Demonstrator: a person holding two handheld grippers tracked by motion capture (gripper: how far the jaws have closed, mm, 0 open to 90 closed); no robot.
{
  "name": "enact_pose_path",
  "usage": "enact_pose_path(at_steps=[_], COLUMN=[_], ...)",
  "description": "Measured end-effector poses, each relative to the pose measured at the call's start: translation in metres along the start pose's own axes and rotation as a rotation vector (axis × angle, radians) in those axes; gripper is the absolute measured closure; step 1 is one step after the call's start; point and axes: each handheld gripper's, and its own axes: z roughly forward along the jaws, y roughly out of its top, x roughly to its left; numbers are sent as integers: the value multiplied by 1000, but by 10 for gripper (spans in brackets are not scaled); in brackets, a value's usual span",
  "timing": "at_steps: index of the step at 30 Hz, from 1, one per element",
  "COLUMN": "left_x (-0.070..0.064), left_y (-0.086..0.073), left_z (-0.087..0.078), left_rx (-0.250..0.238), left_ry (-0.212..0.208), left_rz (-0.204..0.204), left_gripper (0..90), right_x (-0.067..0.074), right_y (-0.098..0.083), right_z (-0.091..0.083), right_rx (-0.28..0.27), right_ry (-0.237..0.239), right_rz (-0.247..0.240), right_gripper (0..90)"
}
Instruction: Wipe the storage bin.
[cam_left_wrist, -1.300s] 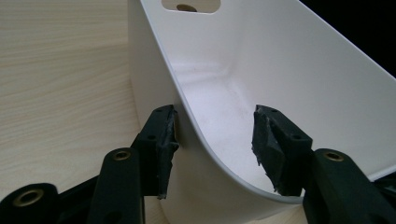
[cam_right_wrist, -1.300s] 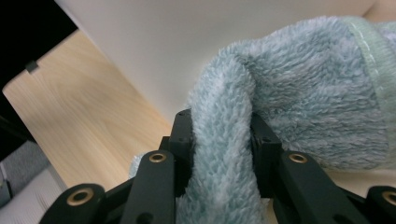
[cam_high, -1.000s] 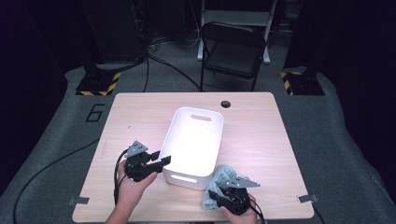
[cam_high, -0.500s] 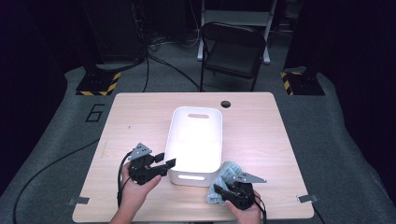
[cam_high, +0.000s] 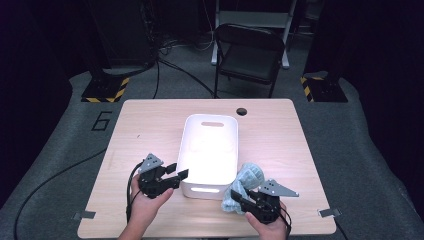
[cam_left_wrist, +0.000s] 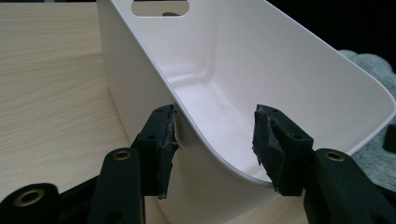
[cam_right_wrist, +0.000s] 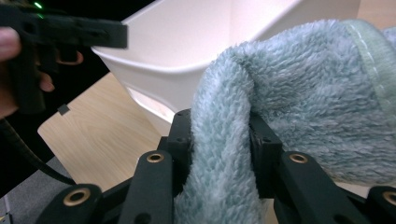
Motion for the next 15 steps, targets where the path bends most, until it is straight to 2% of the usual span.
enact_pose_path(at_steps=[4, 8, 15], left_x=[1, 0, -1], left_y=[0, -1, -1], left_z=[1, 1, 1], left_rx=[-1, -5, -4], left_ry=[-4, -3, 0], left_rz=[-1, 9, 16], left_gripper=[491, 503, 510], right_x=[1, -2, -6], right_y=[7, 4, -3], right_z=[-4, -2, 5], right_rx=[-14, -5, 27], right_ry=[9, 21, 12], right_rz=[-24, -10, -4], right_gripper=[667, 668, 669])
